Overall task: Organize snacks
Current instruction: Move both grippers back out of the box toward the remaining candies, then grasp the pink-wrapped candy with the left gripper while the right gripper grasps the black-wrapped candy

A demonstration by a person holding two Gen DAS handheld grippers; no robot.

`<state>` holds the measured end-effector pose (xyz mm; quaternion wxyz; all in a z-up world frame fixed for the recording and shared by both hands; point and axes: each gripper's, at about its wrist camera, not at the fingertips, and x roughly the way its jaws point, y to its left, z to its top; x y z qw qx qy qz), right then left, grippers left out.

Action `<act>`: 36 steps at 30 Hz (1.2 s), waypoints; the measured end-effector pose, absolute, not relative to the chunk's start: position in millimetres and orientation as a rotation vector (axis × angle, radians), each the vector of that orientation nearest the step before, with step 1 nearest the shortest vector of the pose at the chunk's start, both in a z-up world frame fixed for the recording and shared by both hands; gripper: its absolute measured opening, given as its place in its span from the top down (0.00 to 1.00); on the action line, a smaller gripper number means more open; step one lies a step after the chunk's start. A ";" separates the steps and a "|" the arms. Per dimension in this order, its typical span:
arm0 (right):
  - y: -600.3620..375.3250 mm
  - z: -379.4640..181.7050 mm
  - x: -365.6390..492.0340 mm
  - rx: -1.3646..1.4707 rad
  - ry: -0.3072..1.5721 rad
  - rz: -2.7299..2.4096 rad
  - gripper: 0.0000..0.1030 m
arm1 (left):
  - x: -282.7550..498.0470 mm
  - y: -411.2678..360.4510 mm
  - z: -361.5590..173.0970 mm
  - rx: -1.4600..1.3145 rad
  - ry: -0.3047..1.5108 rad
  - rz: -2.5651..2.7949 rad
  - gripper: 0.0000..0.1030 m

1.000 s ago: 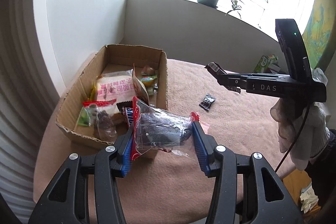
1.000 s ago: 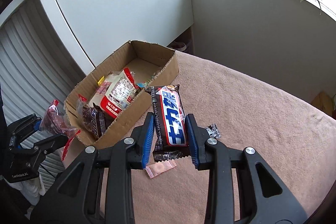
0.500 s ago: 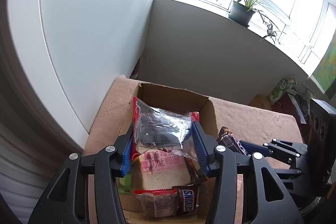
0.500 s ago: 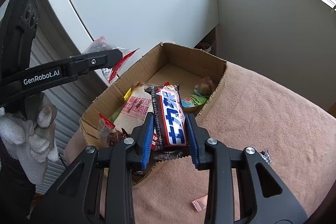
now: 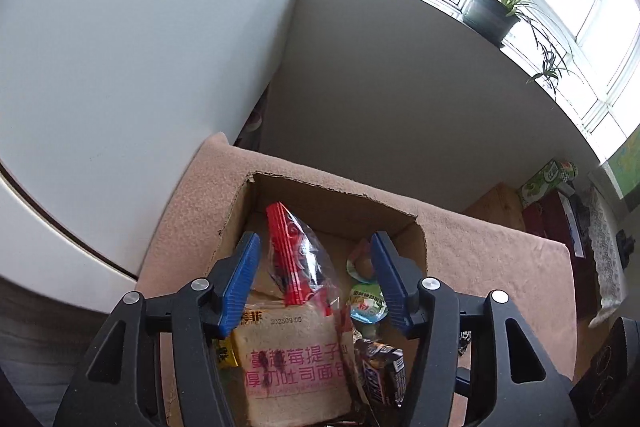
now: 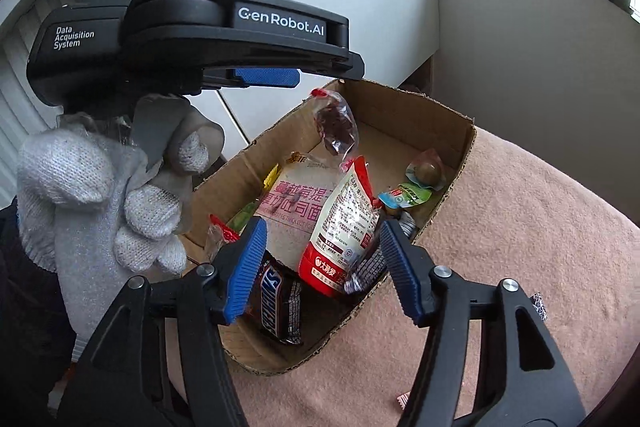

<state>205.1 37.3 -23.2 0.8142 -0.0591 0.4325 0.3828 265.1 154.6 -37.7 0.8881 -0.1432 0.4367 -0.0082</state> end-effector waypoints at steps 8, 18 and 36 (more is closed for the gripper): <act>9.6 -13.3 198.7 -0.113 0.904 0.790 0.38 | 253.4 155.2 -21.9 -0.288 0.876 -0.013 0.39; -41.0 -2.3 197.3 -0.104 0.890 0.735 0.38 | 207.2 139.0 -1.2 -0.280 0.815 -0.045 0.39; -135.1 -23.0 237.1 0.012 0.979 0.689 0.38 | 119.2 53.8 -30.5 -0.228 0.801 -0.223 0.39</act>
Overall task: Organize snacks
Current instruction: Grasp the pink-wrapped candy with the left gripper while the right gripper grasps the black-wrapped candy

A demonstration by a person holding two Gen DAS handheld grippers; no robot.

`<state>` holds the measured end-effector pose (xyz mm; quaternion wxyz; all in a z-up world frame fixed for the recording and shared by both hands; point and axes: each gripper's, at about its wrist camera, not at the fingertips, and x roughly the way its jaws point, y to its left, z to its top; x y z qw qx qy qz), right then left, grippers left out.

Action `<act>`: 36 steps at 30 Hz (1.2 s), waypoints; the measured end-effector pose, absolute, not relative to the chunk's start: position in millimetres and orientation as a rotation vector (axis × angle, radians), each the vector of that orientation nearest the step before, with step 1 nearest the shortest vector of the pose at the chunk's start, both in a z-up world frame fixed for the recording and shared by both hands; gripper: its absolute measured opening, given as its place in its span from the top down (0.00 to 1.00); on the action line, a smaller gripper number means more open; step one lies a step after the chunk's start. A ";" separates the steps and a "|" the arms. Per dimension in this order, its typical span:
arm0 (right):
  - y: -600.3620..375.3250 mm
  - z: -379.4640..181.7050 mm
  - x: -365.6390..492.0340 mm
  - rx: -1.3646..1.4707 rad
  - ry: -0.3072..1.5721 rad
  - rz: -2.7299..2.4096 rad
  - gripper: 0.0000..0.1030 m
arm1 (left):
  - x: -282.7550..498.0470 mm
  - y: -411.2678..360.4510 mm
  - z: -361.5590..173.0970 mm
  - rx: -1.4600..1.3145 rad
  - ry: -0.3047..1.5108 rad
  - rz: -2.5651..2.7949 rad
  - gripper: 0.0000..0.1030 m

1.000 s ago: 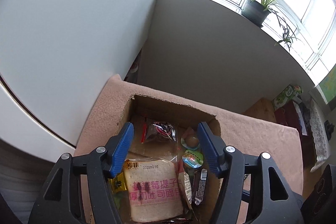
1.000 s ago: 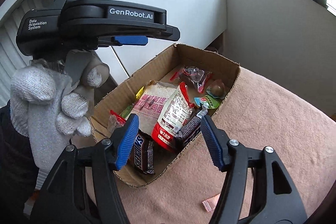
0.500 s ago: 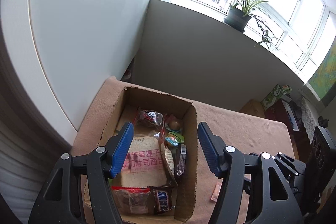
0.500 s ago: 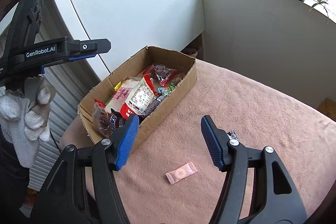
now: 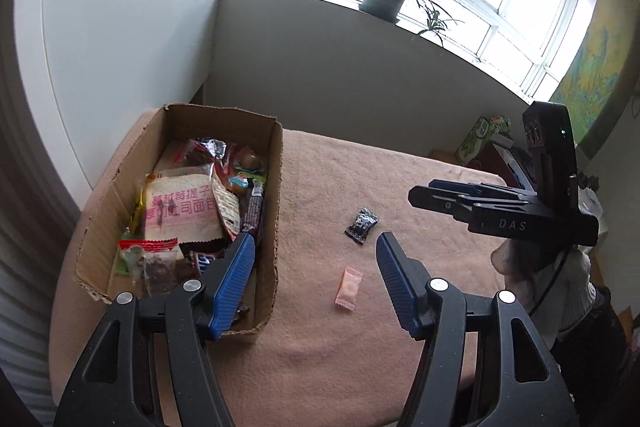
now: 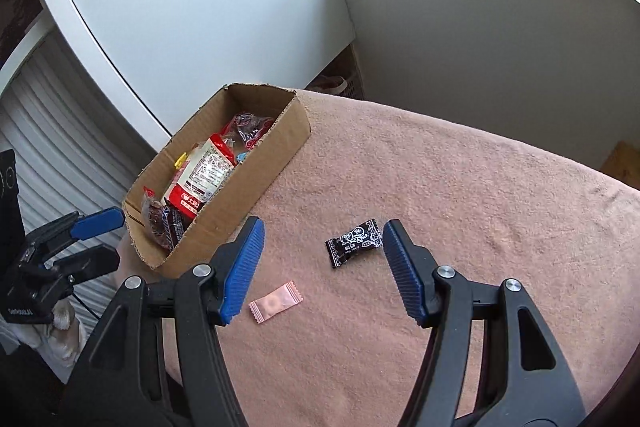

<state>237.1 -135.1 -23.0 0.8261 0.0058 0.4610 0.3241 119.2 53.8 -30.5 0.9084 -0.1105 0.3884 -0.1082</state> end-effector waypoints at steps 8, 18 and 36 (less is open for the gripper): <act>-116.4 -58.3 266.3 -0.032 1.081 0.770 0.58 | 112.8 1.7 -67.8 -0.141 0.881 -0.328 0.39; -79.6 -92.0 291.4 -0.145 1.151 0.817 0.58 | 134.2 -20.5 -108.6 -0.109 0.968 -0.306 0.40; -102.8 -110.5 290.4 -0.117 1.233 0.849 0.58 | 147.2 -35.1 -128.1 -0.033 0.990 -0.267 0.48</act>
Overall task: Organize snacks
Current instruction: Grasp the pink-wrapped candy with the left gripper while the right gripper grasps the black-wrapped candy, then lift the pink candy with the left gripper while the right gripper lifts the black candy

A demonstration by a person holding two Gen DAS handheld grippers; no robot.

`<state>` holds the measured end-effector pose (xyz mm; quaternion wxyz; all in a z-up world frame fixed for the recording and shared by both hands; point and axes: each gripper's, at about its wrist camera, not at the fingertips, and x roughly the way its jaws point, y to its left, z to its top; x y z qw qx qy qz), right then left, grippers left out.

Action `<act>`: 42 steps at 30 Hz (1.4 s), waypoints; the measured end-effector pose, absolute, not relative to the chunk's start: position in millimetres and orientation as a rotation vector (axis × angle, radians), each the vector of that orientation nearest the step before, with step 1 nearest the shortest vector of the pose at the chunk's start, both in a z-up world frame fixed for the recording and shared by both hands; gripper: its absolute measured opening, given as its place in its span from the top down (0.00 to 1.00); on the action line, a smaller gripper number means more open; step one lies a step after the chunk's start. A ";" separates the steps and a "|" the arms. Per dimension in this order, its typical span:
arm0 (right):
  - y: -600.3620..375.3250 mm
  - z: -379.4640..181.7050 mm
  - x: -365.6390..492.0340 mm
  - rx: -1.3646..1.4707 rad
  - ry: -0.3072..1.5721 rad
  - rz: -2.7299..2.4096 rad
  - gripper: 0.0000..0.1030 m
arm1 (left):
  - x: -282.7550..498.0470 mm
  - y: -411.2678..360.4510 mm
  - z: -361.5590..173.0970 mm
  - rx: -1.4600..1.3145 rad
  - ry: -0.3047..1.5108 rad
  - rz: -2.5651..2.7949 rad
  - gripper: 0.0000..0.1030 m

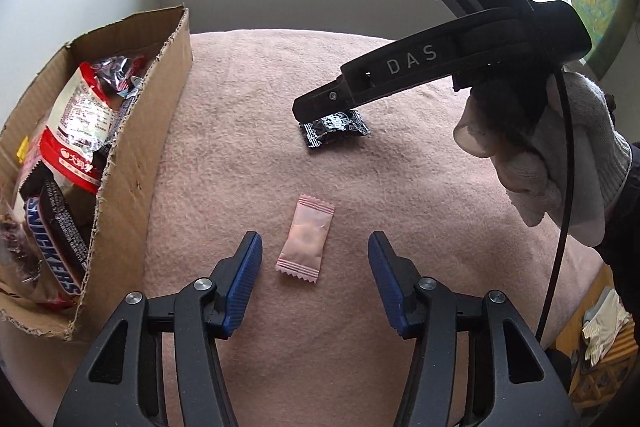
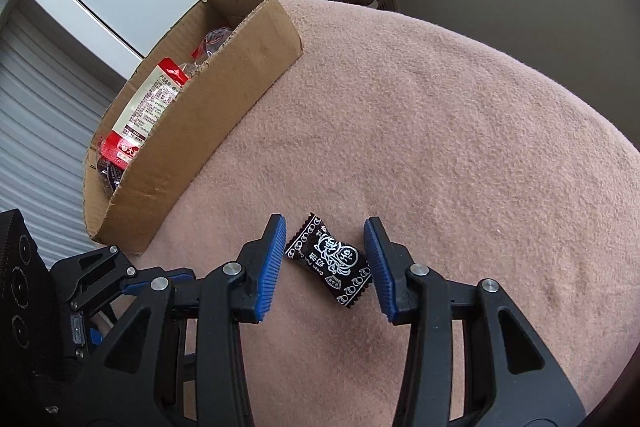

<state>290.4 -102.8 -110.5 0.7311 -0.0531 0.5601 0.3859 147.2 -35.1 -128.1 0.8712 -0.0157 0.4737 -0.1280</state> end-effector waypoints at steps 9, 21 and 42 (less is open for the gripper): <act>-94.8 -110.3 274.5 -0.252 1.192 0.817 0.58 | 155.9 -43.4 -134.3 -0.006 1.000 -0.253 0.74; -75.8 -112.6 260.3 -0.403 1.141 0.734 0.72 | 142.9 -53.3 -138.9 0.021 1.002 -0.246 0.81; -102.5 -86.0 222.1 -0.364 1.095 0.657 0.74 | 121.5 -41.2 -107.3 0.017 0.962 -0.253 0.81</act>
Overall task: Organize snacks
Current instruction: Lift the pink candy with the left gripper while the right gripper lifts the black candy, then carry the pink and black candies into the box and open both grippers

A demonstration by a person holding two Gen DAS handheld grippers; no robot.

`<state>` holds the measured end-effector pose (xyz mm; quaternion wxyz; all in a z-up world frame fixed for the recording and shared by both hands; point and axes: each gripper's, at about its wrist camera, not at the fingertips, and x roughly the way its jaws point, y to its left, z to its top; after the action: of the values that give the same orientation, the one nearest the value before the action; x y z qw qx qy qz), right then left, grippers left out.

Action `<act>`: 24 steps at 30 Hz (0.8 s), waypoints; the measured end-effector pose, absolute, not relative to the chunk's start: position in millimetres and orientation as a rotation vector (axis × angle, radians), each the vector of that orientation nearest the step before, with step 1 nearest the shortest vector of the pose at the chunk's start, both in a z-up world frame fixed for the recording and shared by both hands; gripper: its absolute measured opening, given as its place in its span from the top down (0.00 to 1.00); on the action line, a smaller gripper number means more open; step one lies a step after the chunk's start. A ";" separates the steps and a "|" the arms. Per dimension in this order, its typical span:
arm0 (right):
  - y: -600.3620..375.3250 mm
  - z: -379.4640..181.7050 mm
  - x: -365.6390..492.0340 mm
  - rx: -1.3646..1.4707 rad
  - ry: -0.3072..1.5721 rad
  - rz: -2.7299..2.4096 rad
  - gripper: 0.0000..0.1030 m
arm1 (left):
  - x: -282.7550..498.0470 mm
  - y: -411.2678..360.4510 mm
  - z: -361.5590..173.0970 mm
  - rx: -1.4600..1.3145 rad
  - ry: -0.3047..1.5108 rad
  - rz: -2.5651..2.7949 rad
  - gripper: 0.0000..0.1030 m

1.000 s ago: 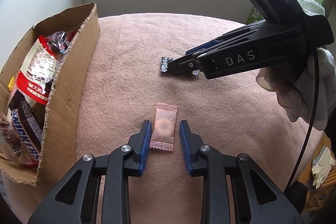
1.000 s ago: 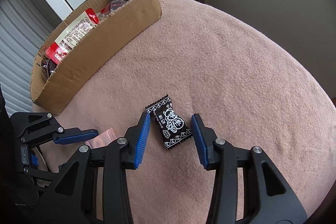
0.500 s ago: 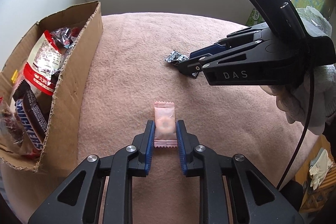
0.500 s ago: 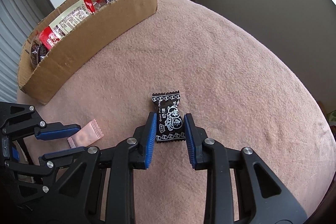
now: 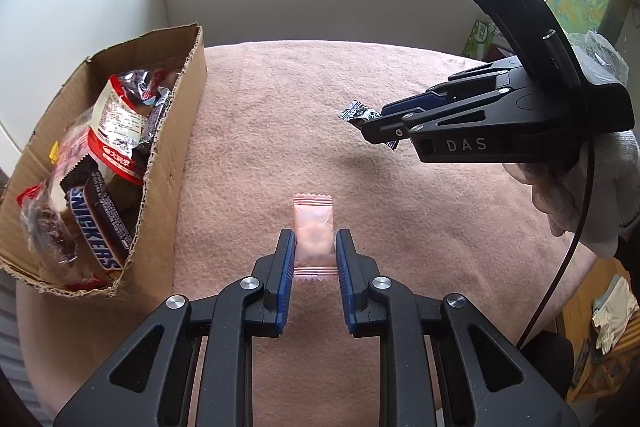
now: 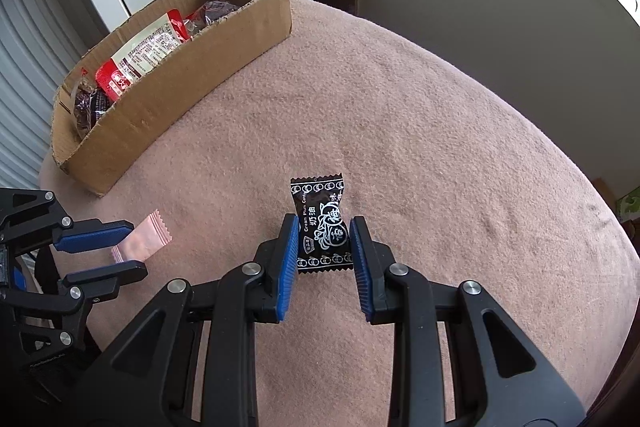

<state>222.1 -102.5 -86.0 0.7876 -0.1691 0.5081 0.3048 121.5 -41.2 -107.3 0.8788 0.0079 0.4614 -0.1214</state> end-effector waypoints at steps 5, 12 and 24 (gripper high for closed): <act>-105.4 -64.4 213.0 -0.349 1.057 0.660 0.74 | 110.0 -34.3 -89.2 0.015 0.932 -0.260 0.81; -83.1 -24.1 207.4 -0.291 0.977 0.702 0.74 | 100.6 2.7 -53.4 -0.025 0.848 -0.217 0.81; -11.5 -5.4 231.8 -0.238 0.932 0.725 0.74 | 121.4 87.2 -40.9 -0.066 0.796 -0.039 0.81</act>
<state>231.8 -11.5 -5.4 0.8240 -0.1121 0.4384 0.3411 121.4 87.2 -40.9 0.9211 -0.0321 0.3875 -0.0188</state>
